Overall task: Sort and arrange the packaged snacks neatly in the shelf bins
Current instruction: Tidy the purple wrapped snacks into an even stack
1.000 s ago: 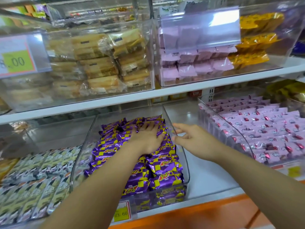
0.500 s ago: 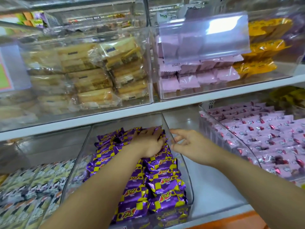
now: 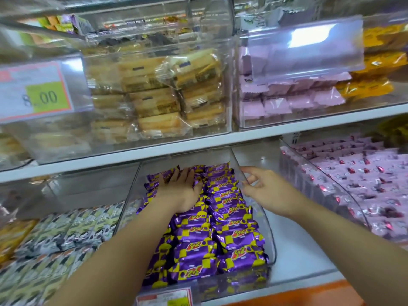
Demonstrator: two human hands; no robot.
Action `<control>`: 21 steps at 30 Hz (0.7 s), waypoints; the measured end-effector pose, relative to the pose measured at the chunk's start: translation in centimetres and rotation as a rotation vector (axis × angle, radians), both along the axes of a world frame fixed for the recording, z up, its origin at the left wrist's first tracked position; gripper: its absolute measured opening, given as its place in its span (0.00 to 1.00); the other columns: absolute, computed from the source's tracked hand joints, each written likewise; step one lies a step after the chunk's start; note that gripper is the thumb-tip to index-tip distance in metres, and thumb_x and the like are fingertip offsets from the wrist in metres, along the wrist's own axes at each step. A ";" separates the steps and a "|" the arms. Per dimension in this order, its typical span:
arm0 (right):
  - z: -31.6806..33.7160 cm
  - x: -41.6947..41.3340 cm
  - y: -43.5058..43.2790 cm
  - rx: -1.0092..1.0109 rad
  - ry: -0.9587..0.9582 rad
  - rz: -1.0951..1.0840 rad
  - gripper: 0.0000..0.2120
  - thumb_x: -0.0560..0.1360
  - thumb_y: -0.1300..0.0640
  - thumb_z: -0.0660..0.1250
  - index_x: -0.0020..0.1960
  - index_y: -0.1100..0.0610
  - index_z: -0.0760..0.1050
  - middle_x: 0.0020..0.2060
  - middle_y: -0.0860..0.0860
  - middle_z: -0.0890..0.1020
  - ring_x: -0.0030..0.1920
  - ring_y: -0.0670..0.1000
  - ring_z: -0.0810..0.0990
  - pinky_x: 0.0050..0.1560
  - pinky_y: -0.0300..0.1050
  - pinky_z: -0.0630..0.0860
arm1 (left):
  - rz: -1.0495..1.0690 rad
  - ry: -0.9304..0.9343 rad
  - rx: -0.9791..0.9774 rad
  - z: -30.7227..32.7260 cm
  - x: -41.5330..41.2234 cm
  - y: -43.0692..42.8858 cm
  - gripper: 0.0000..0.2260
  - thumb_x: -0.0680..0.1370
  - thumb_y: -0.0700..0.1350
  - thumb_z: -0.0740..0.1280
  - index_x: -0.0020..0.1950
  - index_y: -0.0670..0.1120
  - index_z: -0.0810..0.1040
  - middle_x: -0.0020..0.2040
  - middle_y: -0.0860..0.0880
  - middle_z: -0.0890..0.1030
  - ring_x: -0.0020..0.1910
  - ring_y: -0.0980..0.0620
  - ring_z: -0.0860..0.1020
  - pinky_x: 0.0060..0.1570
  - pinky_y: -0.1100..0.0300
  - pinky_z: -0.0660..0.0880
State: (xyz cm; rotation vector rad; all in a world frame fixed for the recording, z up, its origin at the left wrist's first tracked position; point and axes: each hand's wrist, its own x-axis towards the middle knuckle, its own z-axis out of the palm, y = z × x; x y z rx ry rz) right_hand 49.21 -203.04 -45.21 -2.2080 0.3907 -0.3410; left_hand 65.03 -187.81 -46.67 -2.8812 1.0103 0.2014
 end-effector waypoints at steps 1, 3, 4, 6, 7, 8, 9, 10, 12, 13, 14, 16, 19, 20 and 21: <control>0.0 -0.1 0.1 0.010 -0.004 0.007 0.21 0.77 0.58 0.63 0.69 0.49 0.69 0.42 0.42 0.76 0.34 0.39 0.76 0.35 0.30 0.70 | -0.009 -0.017 0.006 0.1 0.3 -0.2 0.27 0.82 0.58 0.42 0.79 0.49 0.44 0.79 0.51 0.42 0.77 0.50 0.42 0.73 0.40 0.41; -0.1 -0.1 0.2 0.030 -0.012 0.018 0.22 0.77 0.57 0.62 0.70 0.49 0.68 0.41 0.42 0.76 0.34 0.38 0.77 0.33 0.28 0.70 | -0.055 -0.043 0.022 0.2 0.8 -0.5 0.26 0.83 0.57 0.42 0.79 0.49 0.44 0.79 0.52 0.44 0.77 0.50 0.42 0.73 0.41 0.42; -0.1 0.0 0.1 0.031 -0.013 0.014 0.22 0.77 0.57 0.62 0.70 0.50 0.68 0.42 0.42 0.76 0.34 0.38 0.77 0.34 0.28 0.70 | -0.092 -0.053 0.019 0.1 0.9 -0.5 0.25 0.83 0.57 0.43 0.79 0.50 0.46 0.79 0.53 0.45 0.77 0.51 0.43 0.73 0.41 0.43; -0.2 0.0 -0.1 0.020 -0.009 0.007 0.22 0.77 0.57 0.62 0.71 0.50 0.67 0.42 0.42 0.76 0.34 0.38 0.77 0.34 0.29 0.70 | -0.173 -0.073 -0.001 0.0 1.0 -0.1 0.24 0.83 0.55 0.43 0.78 0.51 0.48 0.79 0.54 0.48 0.77 0.52 0.45 0.72 0.40 0.44; -0.2 0.0 -0.1 0.012 -0.006 0.011 0.22 0.77 0.57 0.62 0.71 0.49 0.67 0.42 0.42 0.76 0.34 0.39 0.78 0.34 0.30 0.70 | -0.203 -0.077 -0.003 0.1 1.0 0.1 0.23 0.83 0.55 0.43 0.78 0.51 0.49 0.79 0.55 0.49 0.77 0.53 0.45 0.72 0.40 0.43; -0.1 0.0 0.0 0.011 0.002 0.019 0.23 0.77 0.57 0.63 0.71 0.49 0.67 0.43 0.42 0.77 0.35 0.39 0.78 0.35 0.31 0.71 | -0.221 -0.073 0.006 0.2 1.1 0.3 0.23 0.83 0.55 0.43 0.78 0.52 0.49 0.79 0.55 0.49 0.77 0.53 0.45 0.72 0.39 0.42; 0.0 -0.1 0.0 0.016 0.014 0.027 0.23 0.77 0.57 0.63 0.71 0.49 0.67 0.44 0.43 0.77 0.37 0.40 0.79 0.37 0.32 0.72 | -0.219 -0.065 0.028 0.4 1.1 0.4 0.23 0.83 0.55 0.43 0.78 0.52 0.48 0.79 0.55 0.48 0.77 0.52 0.44 0.72 0.39 0.41; 0.1 -0.2 0.0 0.022 0.023 0.028 0.23 0.77 0.57 0.63 0.71 0.49 0.67 0.47 0.44 0.78 0.41 0.43 0.80 0.41 0.35 0.74 | -0.199 -0.056 0.055 0.6 1.1 0.6 0.24 0.83 0.56 0.42 0.78 0.51 0.47 0.79 0.54 0.46 0.77 0.51 0.43 0.72 0.38 0.41; 0.5 -0.4 0.1 -0.088 0.010 -0.017 0.21 0.76 0.57 0.63 0.69 0.50 0.69 0.57 0.50 0.78 0.53 0.50 0.79 0.53 0.43 0.74 | -0.116 -0.049 0.082 1.1 0.6 1.2 0.26 0.83 0.57 0.43 0.79 0.50 0.46 0.79 0.50 0.42 0.77 0.49 0.42 0.72 0.39 0.40; 0.8 -0.5 0.4 -0.220 -0.016 -0.060 0.21 0.76 0.57 0.63 0.69 0.51 0.69 0.61 0.53 0.76 0.59 0.53 0.76 0.58 0.45 0.72 | -0.060 -0.058 0.072 1.2 0.4 1.6 0.26 0.83 0.57 0.44 0.78 0.48 0.46 0.78 0.47 0.41 0.77 0.48 0.43 0.72 0.39 0.41; 1.2 -0.4 1.0 -0.351 -0.053 -0.089 0.22 0.76 0.57 0.63 0.69 0.53 0.69 0.63 0.54 0.74 0.62 0.55 0.73 0.61 0.46 0.70 | -0.005 -0.077 0.054 1.2 0.2 2.2 0.27 0.83 0.57 0.45 0.78 0.46 0.46 0.78 0.45 0.41 0.77 0.47 0.44 0.72 0.39 0.41; 2.2 0.0 2.8 -0.483 -0.127 -0.032 0.22 0.77 0.58 0.60 0.71 0.54 0.67 0.65 0.54 0.73 0.64 0.55 0.70 0.63 0.46 0.67 | 0.053 -0.173 0.057 1.4 -0.2 3.6 0.26 0.83 0.54 0.47 0.77 0.42 0.50 0.78 0.41 0.49 0.76 0.44 0.52 0.72 0.41 0.46; 2.1 1.8 6.1 -0.555 -0.029 0.197 0.21 0.80 0.56 0.56 0.73 0.53 0.64 0.68 0.51 0.70 0.69 0.53 0.66 0.69 0.49 0.62 | -0.004 -0.300 0.080 2.8 -0.6 5.7 0.16 0.81 0.46 0.53 0.68 0.44 0.66 0.66 0.43 0.71 0.65 0.44 0.70 0.69 0.43 0.57; 1.8 2.8 6.8 -0.571 0.049 0.263 0.21 0.81 0.56 0.55 0.73 0.54 0.62 0.70 0.52 0.68 0.70 0.54 0.64 0.70 0.49 0.61 | -0.027 -0.308 0.068 3.5 -0.6 6.5 0.15 0.81 0.45 0.54 0.66 0.47 0.69 0.63 0.45 0.74 0.63 0.46 0.72 0.70 0.42 0.55; 1.4 4.0 7.4 -0.583 0.118 0.316 0.21 0.81 0.55 0.55 0.74 0.55 0.61 0.71 0.53 0.66 0.71 0.54 0.63 0.70 0.49 0.61 | -0.042 -0.311 0.044 4.3 -0.6 7.4 0.15 0.81 0.45 0.54 0.66 0.48 0.69 0.63 0.46 0.74 0.64 0.47 0.71 0.71 0.42 0.53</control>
